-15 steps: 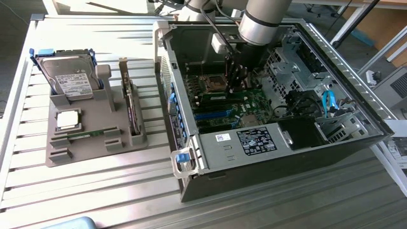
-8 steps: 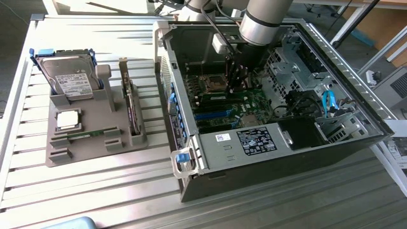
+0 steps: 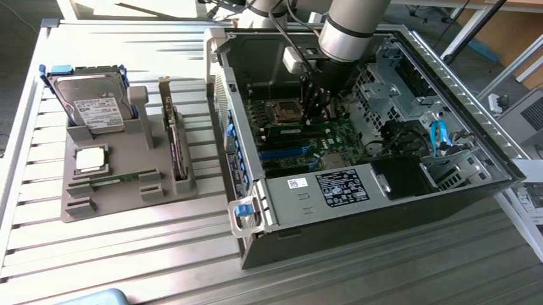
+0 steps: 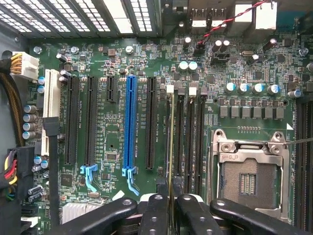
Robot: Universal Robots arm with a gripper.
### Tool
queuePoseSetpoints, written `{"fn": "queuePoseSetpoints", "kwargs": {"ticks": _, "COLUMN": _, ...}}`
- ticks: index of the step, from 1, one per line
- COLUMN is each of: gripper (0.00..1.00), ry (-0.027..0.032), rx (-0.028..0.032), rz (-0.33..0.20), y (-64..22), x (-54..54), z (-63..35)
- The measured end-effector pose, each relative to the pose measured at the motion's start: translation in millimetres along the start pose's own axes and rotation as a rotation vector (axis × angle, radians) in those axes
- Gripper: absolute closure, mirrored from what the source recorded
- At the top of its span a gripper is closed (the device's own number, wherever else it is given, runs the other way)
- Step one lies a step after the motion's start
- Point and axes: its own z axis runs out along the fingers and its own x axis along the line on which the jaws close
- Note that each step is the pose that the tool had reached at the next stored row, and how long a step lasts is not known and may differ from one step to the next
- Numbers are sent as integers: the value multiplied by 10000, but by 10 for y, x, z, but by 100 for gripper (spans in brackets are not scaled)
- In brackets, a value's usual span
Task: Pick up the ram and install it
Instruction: 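Insert the ram into the slot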
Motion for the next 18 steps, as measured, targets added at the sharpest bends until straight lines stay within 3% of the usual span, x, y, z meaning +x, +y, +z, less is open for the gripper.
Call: {"fn": "queuePoseSetpoints", "kwargs": {"ticks": 18, "gripper": 86, "ry": 15, "rx": 22, "rz": -174, "y": 0, "x": -1, "z": 5}}
